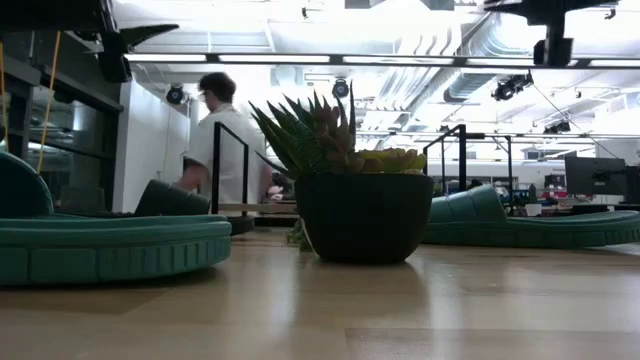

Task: Pick and place slides into the shelf
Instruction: Put the right blue slipper on the shelf

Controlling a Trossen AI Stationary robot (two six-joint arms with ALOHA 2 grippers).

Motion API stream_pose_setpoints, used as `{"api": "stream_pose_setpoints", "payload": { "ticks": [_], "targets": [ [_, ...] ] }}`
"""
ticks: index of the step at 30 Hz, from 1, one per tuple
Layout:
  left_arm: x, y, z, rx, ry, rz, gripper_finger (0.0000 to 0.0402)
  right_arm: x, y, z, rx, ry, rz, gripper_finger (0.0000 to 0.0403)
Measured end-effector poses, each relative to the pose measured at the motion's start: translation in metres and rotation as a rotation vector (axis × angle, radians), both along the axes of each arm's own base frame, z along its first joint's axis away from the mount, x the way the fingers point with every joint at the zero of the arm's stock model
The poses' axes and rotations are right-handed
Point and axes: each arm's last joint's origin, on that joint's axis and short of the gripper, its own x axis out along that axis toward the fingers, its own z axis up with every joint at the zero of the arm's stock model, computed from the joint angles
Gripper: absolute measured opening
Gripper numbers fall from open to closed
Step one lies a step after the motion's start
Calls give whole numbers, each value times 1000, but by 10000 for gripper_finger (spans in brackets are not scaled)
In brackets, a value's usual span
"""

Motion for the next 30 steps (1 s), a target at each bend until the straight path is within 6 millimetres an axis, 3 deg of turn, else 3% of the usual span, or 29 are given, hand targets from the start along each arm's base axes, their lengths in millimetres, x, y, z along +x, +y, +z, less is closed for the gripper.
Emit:
{"api": "stream_pose_setpoints", "payload": {
  "ticks": [9, 17, 25, 30],
  "targets": [
    [13, -1, -5, -44, 39, -53, 225, -1, 0, -14, 48, 144, 1, 14],
    [24, -3, 2, -90, -74, -111, 225, 3, 2, -25, 112, 263, 46, 20],
    [44, -3, 2, -90, -123, -124, 225, 5, 2, -42, 158, 409, 28, 80],
    [63, -4, 20, -56, -96, -143, 225, 14, 3, -73, 238, 373, 39, 124]
  ]
}}
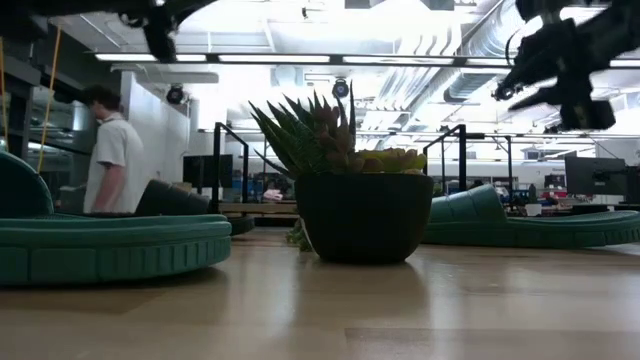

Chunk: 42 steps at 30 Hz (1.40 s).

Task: Pick and place slides into the shelf
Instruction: Put the right blue slipper on the shelf

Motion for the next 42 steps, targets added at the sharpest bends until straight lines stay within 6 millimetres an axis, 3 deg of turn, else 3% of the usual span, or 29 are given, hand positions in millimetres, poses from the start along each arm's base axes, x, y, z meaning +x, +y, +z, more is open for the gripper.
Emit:
{"api": "stream_pose_setpoints", "payload": {
  "ticks": [6, 12, 18, 31, 42],
  "targets": [
    [22, -1, 35, 111, -10, 1, 225, 11, -1, -32, 60, -197, -48, 144],
    [35, -3, 65, 186, -30, -11, 225, 7, 2, -61, 134, -151, -55, 145],
    [42, -4, 80, 211, 53, -45, 225, 3, 6, -73, 126, -76, -63, 154],
    [42, -3, 87, 245, 98, -27, 225, 0, 4, -83, 61, 25, -158, 157],
    [44, -3, 85, 243, 102, -28, 225, 11, 5, -88, 59, 37, -159, 157]
  ]
}}
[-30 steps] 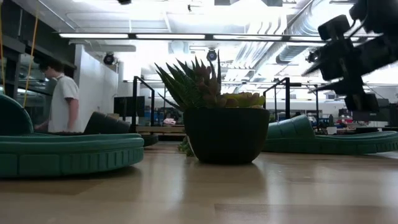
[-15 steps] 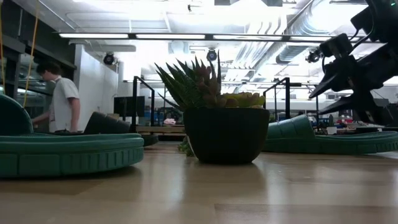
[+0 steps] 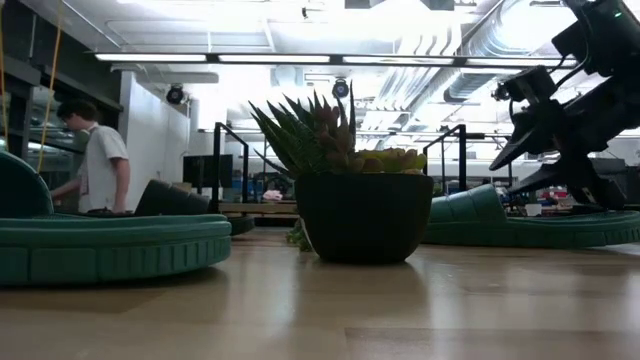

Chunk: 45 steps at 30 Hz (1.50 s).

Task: Pick and place slides into the shelf
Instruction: Put the right blue slipper on the shelf

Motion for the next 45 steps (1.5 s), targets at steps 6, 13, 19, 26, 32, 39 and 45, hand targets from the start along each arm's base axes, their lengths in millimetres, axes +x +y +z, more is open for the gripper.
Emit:
{"api": "stream_pose_setpoints", "payload": {
  "ticks": [6, 13, 19, 26, 32, 39, 45],
  "targets": [
    [0, 0, 0, -2, 0, 0, 225, 7, 0, -6, -1, 21, -1, 157],
    [0, 0, 0, -21, -5, -5, 225, 16, 1, -12, -2, 32, -1, 157],
    [0, 0, 0, -24, -5, -6, 225, 23, 1, -17, 13, 26, -19, 157],
    [0, 0, 0, -24, -6, -6, 225, 31, 2, -22, 15, 0, -23, 157],
    [0, 0, 0, -25, -5, -6, 225, 33, 2, -24, 13, 2, -28, 156],
    [0, 0, 0, -25, -5, -6, 225, 34, 1, -23, 4, -15, -51, 137],
    [0, 0, 0, -24, -3, -6, 225, 35, 1, -21, -6, -31, -48, 76]
  ]
}}
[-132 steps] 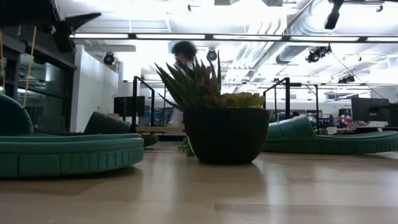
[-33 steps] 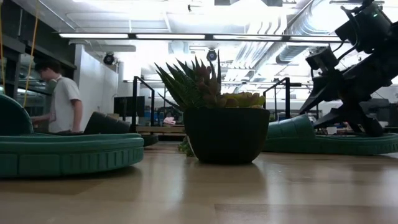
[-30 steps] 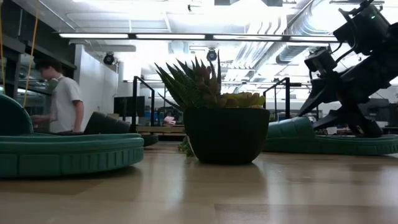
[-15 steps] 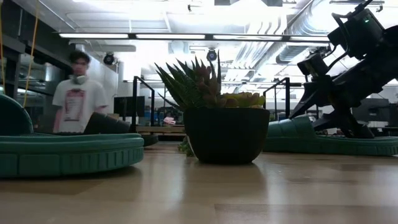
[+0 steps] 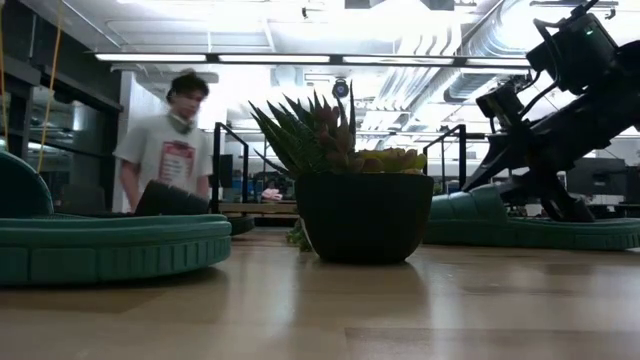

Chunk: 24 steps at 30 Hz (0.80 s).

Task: Pick and place slides into the shelf
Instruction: Put the right blue slipper on the shelf

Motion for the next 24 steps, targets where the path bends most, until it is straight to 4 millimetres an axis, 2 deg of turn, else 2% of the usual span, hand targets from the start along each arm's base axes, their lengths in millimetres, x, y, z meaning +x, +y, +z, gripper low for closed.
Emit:
{"api": "stream_pose_setpoints", "payload": {
  "ticks": [6, 11, 15, 24],
  "targets": [
    [0, 0, -2, 1, 16, 0, 225, 1, 0, 1, 0, -15, 0, 8],
    [1, 0, -5, 0, 52, 10, 225, 4, 1, 6, 15, -70, 21, 10],
    [2, 0, -7, 0, 76, 11, 225, 6, 4, 11, 71, -130, 120, 4],
    [2, -1, -7, 67, 92, -5, 225, 13, 7, 32, 119, -349, 233, 2]
  ]
}}
